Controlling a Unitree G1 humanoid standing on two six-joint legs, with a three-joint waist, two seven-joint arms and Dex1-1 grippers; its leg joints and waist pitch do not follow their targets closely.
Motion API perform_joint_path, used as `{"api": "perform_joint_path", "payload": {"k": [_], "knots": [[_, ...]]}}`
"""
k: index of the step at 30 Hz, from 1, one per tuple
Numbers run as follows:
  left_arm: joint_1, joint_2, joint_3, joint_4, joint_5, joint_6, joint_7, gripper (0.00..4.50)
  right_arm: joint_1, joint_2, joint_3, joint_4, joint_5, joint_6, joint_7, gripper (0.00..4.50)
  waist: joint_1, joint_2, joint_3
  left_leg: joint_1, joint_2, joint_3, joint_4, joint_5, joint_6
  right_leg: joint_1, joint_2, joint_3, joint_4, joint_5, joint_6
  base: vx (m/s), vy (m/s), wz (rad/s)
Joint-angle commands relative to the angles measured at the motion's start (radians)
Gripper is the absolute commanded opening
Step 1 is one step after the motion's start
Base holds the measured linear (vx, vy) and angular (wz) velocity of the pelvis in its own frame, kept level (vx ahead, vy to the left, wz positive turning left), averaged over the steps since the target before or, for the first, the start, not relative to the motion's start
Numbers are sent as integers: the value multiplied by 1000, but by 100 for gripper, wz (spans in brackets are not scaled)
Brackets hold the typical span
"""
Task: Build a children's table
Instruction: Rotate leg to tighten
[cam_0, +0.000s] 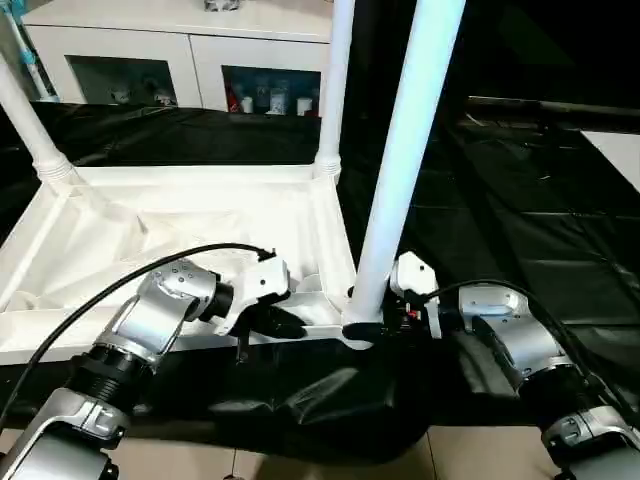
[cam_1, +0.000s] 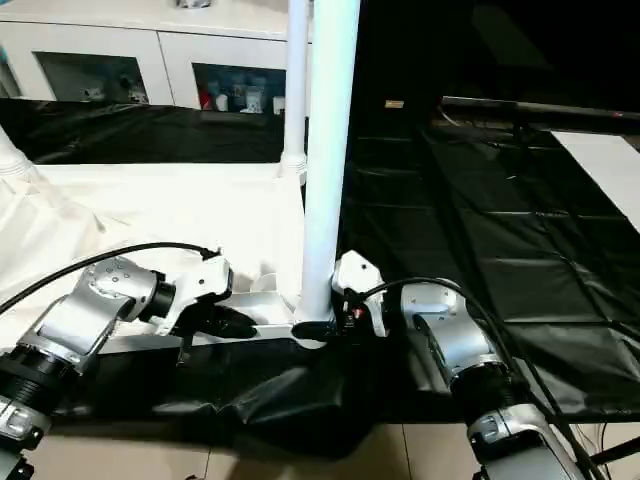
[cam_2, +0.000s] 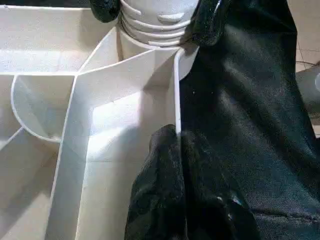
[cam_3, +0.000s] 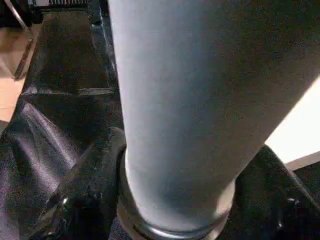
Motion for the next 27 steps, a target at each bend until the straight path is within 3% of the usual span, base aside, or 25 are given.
{"api": "perform_joint_path", "payload": {"k": [1,5,10,13,14,15,17,20,22,23,24,27], "knots": [[31,-2,-68,18,22,14,-20,0,-13,3,-31,27,-15,11,-64,269,1,3,-51,9,13,7,-57,-189,53,41,-31,25,-61,-14,-257,0,0,0],[13,-45,-41,67,22,6,53,0,-14,54,-69,65,-6,40,-184,269,-2,4,-49,13,13,6,-62,-233,31,38,-34,26,-68,-87,-248,0,0,0],[-17,-113,-14,146,26,-7,154,0,-14,134,-99,108,-31,85,-399,269,-13,3,-43,14,11,3,-71,-295,-10,31,-34,28,-81,-212,-206,0,0,0],[-72,-200,11,240,41,13,296,0,-30,243,-149,161,-34,136,-644,269,-21,6,-40,17,9,-2,-76,-357,-37,23,-38,29,-93,-338,-167,0,0,0],[-82,-213,16,258,44,13,324,0,-37,258,-159,175,-33,139,-682,269,-22,5,-41,16,9,-4,-78,-363,-40,24,-39,29,-94,-351,-161,0,0,0],[-118,-255,29,319,56,3,410,0,-71,306,-183,240,-31,131,-799,269,-23,13,-41,18,9,-6,-78,-368,-45,22,-39,28,-96,-356,-154,0,0,0],[-139,-278,34,355,64,-5,456,0,-92,332,-195,279,-32,122,-861,268,-29,10,-40,22,6,-7,-78,-403,-55,15,-38,27,-102,-392,-148,0,0,0],[-204,-349,71,468,64,2,573,0,-165,400,-265,432,12,83,-1040,268,-29,13,-42,22,6,-8,-78,-408,-57,13,-38,26,-102,-367,-146,0,0,0],[-216,-357,66,496,81,-14,593,0,-181,419,-288,459,19,76,-1092,267,-26,12,-41,24,6,-7,-78,-435,-47,10,-37,27,-106,-356,-143,0,0,0],[-223,-362,66,512,87,-25,601,0,-189,429,-296,468,10,72,-1112,267,-27,3,-41,20,6,-5,-77,-430,-42,11,-36,27,-106,-354,-141,0,0,0],[-227,-364,63,520,89,-36,594,0,-198,439,-289,470,-9,61,-1107,267,-24,8,-44,19,6,-7,-79,-410,-38,16,-37,27,-102,-333,-141,0,0,0],[-225,-362,62,516,89,-38,588,0,-198,441,-282,465,-15,54,-1091,267,-22,5,-44,16,8,-4,-79,-386,-26,18,-36,28,-97,-278,-151,0,0,0]]}}
